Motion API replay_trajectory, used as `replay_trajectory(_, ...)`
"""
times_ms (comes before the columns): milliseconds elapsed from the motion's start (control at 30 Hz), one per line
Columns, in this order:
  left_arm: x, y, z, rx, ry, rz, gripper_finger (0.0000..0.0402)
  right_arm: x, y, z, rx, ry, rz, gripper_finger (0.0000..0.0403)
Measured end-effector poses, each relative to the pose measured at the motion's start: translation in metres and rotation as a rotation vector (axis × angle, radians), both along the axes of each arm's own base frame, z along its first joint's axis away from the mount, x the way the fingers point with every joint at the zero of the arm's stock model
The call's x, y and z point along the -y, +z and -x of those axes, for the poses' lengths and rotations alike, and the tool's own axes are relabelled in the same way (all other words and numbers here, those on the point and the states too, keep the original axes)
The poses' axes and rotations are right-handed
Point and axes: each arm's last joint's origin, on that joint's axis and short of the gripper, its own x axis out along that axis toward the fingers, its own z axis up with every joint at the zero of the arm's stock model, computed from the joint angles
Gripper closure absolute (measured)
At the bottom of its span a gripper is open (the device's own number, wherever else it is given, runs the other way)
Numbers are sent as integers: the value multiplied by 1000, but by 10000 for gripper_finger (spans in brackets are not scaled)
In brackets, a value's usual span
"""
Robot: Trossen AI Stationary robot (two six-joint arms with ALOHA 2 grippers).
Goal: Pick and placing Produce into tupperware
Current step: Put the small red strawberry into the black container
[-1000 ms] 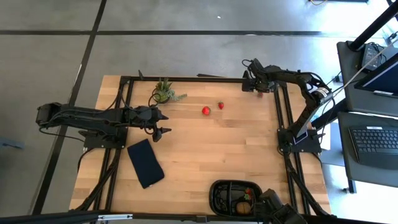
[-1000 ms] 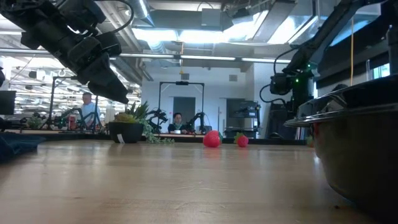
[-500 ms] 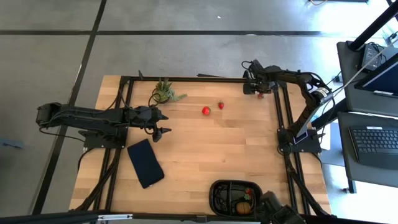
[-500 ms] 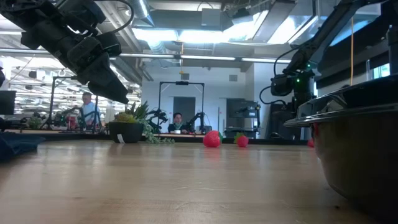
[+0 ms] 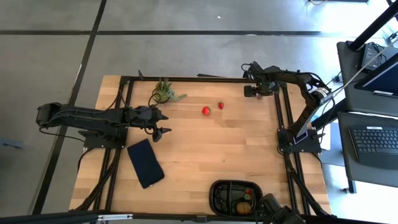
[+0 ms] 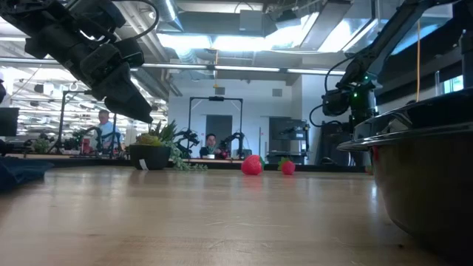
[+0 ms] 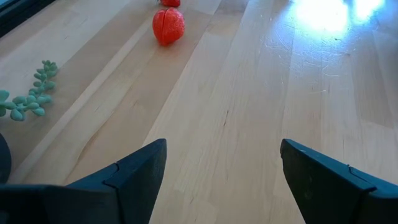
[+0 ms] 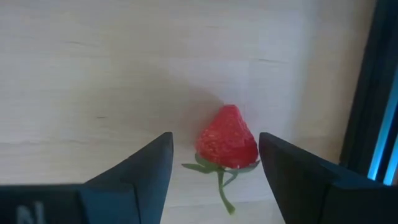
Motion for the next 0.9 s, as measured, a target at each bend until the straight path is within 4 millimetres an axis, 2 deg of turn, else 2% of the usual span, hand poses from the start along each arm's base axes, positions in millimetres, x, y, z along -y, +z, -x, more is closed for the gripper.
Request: replay_trajectory(900,0,0,0,0,-1,0,98,-1,0,0,-12,38,-10,163)
